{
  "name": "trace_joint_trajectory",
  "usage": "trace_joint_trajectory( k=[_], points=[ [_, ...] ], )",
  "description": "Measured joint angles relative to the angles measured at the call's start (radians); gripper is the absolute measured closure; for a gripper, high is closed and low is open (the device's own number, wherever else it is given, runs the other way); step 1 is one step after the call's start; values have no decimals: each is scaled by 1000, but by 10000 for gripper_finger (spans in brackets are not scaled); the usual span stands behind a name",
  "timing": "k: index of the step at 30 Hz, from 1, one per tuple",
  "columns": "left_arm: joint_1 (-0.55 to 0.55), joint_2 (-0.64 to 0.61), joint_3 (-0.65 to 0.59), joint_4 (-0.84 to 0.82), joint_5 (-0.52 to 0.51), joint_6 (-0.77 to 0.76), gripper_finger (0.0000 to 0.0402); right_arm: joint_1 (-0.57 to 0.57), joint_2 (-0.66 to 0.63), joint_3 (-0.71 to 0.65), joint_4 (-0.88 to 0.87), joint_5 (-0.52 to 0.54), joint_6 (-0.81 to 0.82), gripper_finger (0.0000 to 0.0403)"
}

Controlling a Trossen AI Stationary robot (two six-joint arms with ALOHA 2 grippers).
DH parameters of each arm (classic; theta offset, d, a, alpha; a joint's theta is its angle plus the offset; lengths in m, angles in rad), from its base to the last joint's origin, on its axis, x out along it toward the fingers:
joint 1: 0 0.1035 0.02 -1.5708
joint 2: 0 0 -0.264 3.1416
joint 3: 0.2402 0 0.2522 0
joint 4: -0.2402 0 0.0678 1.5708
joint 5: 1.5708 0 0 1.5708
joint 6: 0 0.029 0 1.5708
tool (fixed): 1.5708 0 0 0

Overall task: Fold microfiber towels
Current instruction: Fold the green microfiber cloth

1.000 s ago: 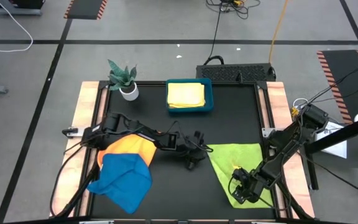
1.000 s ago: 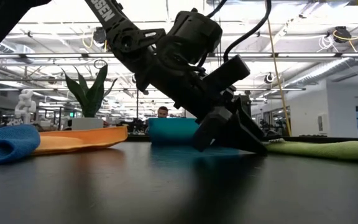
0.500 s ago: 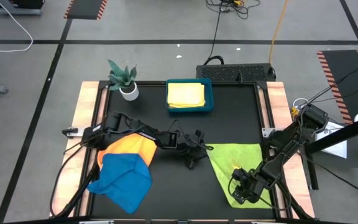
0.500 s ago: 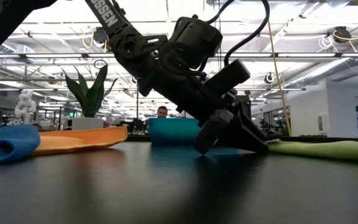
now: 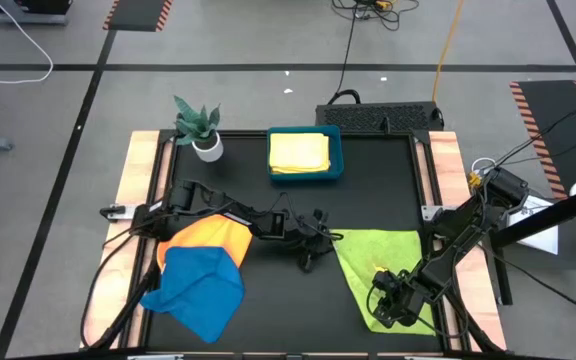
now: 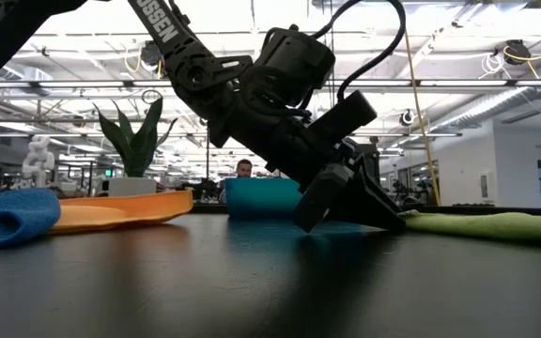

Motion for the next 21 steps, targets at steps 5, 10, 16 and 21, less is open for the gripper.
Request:
trace_joint_trajectory(
  k=[5,10,16,21],
  points=[
    [0,0,0,0,1,-12,269,-2,0,0,0,-1,-10,273],
    [-1,0,0,-1,2,-12,280,-2,0,-1,27,-2,-1,273],
    [-3,1,0,-4,7,-8,343,-2,1,-1,23,-5,-1,275],
    [-7,-13,0,-36,-12,-8,393,-2,-8,-1,19,-6,-32,309]
  ],
)
